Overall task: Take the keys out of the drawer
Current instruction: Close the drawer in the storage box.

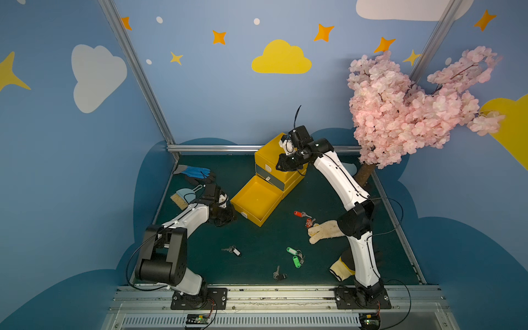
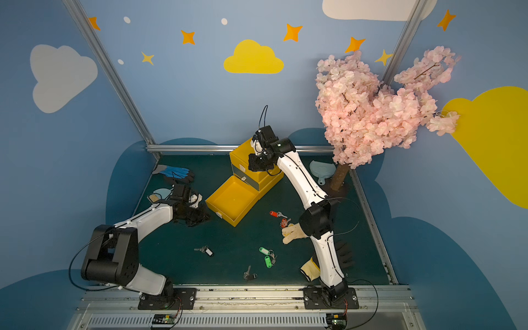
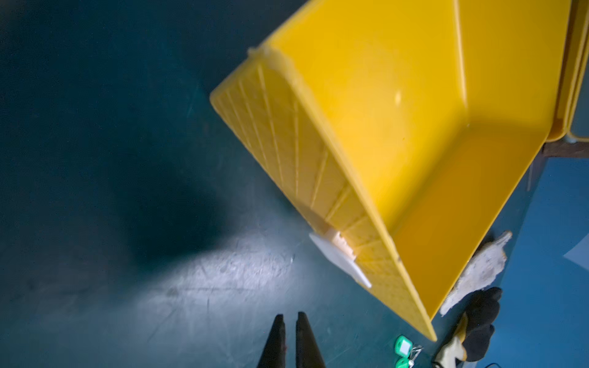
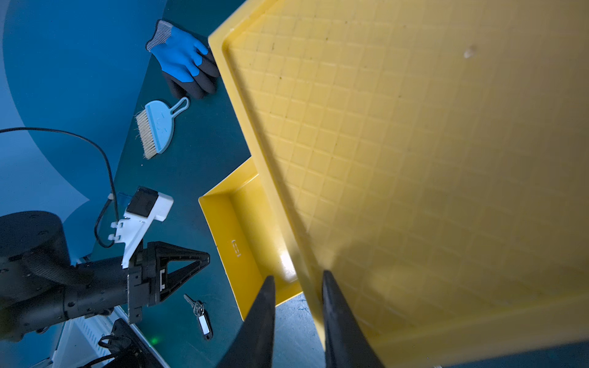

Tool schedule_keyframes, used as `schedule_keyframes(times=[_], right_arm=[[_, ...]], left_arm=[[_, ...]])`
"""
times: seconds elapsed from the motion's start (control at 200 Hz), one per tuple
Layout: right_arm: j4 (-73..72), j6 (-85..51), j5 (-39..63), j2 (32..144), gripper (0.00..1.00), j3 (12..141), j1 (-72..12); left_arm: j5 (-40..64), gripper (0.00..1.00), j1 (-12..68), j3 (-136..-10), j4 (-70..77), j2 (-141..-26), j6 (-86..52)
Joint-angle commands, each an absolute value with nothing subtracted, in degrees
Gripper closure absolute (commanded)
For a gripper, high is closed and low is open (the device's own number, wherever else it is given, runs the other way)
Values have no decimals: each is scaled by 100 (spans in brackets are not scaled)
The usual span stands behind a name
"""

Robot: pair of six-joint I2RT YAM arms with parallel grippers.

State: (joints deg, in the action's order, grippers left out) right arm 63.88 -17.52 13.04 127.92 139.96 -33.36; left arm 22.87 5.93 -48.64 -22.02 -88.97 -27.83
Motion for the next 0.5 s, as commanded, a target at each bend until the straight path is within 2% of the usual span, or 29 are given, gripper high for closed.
schedule_keyframes(times=[0.0,0.17,0.496], right_arm=[[8035,-1749,1220,13520,73,13369,-3397],[8025,-1749,1213,13453,73,13247,-3393],[7871,-1886,1193,13316,73,12932,-3404]], left_arm=[[2681,86,658,-5023,-1371,-9186,-3122],[2943,85,810,-5460,-580,-9783,-3458],[2817,84,1288,-6316,1191,-11121,-4610]])
